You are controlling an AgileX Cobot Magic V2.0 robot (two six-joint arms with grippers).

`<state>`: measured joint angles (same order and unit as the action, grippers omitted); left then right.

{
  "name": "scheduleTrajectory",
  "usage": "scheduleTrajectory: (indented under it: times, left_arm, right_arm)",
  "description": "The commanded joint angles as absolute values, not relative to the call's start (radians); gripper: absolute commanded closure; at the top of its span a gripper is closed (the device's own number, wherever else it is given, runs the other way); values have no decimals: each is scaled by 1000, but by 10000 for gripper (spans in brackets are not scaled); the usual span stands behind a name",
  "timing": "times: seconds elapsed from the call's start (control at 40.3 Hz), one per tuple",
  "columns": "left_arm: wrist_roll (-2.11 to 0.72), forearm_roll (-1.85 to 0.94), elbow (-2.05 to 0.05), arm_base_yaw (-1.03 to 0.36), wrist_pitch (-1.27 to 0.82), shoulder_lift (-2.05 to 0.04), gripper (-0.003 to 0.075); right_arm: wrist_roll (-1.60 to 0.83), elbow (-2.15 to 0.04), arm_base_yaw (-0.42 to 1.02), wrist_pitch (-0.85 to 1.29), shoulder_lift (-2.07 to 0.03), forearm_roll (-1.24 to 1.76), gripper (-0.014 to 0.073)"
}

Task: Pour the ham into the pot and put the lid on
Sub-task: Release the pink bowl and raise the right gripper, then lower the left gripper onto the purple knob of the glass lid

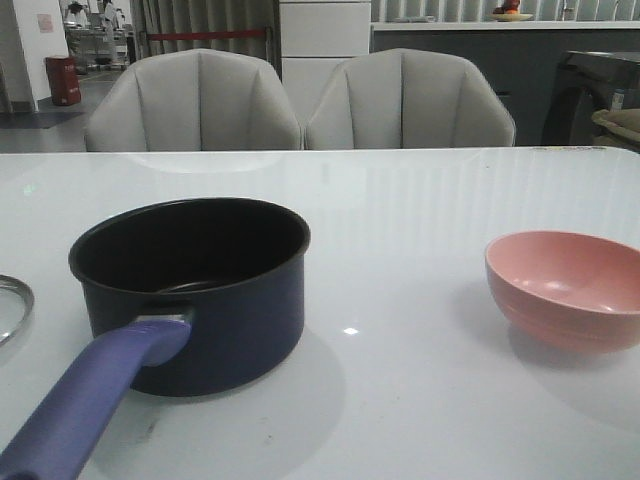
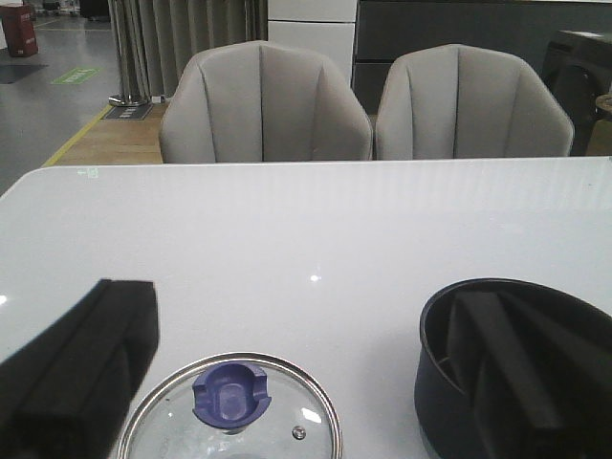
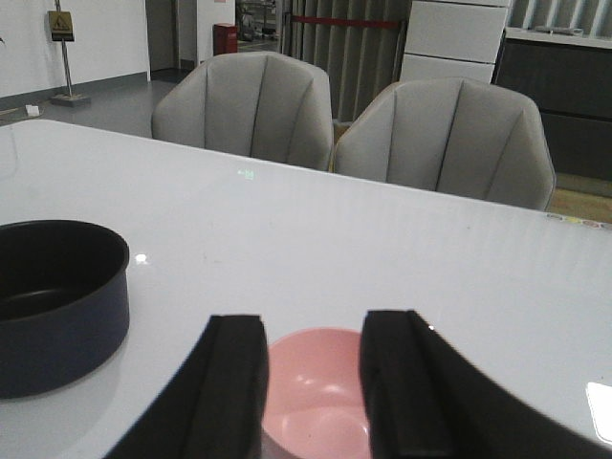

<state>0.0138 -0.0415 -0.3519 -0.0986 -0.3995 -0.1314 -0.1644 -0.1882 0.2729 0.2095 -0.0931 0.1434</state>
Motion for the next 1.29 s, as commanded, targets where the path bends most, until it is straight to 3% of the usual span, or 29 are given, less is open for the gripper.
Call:
scheduleTrajectory:
  times: [0.0, 0.124, 0.248, 0.793, 1.264]
  left_arm:
    - [19, -49, -381, -106, -320, -142, 83]
    - [19, -49, -381, -106, -332, -142, 83]
    - [19, -49, -381, -106, -332, -142, 83]
    - [19, -46, -400, -106, -423, -200, 78]
    - [48, -49, -630, -101, -606, -643, 48]
  right_arm:
    - [-176, -195, 275, 147, -101, 134, 225]
    - [-176, -190, 275, 144, -101, 134, 284]
    - [-176, -190, 275, 148, -101, 134, 472]
    - [-176, -190, 275, 165, -101, 134, 453]
    - [-176, -190, 275, 165, -101, 134, 453]
